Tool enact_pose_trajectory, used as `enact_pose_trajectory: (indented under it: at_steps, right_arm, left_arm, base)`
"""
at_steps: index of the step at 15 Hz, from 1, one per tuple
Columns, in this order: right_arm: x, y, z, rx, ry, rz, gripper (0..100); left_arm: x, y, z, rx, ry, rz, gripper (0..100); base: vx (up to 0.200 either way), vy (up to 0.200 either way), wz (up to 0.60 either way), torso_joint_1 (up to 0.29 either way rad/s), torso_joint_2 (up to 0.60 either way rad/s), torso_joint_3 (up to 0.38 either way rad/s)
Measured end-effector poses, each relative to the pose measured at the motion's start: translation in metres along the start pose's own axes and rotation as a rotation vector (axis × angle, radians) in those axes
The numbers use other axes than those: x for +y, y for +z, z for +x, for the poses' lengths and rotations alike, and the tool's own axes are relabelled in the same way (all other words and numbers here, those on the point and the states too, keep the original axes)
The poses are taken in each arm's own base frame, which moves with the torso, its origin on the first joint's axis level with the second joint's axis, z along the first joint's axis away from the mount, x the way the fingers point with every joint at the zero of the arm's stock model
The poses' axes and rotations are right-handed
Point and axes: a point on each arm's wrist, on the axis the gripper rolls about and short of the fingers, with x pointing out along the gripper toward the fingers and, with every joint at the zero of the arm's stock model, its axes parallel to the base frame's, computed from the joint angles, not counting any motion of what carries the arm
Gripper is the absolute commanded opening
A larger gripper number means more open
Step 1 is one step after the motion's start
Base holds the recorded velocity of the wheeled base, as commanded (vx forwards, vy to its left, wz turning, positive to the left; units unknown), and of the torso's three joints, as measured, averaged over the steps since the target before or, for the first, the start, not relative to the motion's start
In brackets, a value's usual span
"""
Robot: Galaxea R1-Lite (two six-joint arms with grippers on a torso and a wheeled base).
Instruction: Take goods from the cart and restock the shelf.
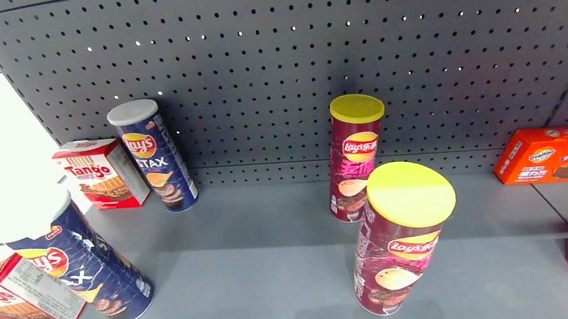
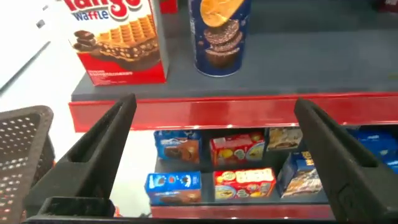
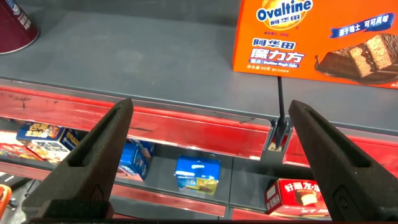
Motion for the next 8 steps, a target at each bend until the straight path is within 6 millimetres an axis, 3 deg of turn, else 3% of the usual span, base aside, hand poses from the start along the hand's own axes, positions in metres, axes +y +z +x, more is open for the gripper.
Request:
enact_pose_trajectory:
  at_steps: [6,8]
  right_arm:
    - [0.0,0.0,0.0,0.0,0.0,0.0,100]
    - [0.0,0.0,0.0,0.0,0.0,0.0,100]
  left_arm:
    - [0.007,-0.0004,-0.0016,-0.008,0.32,-0.031,100]
    - [0.0061,-0.0008,-0.0012,-0.005,0.275,-0.022,100]
  base:
    - [0.0,0.0,0.0,0.0,0.0,0.0]
    - [0.0,0.0,0.0,0.0,0.0,0.0]
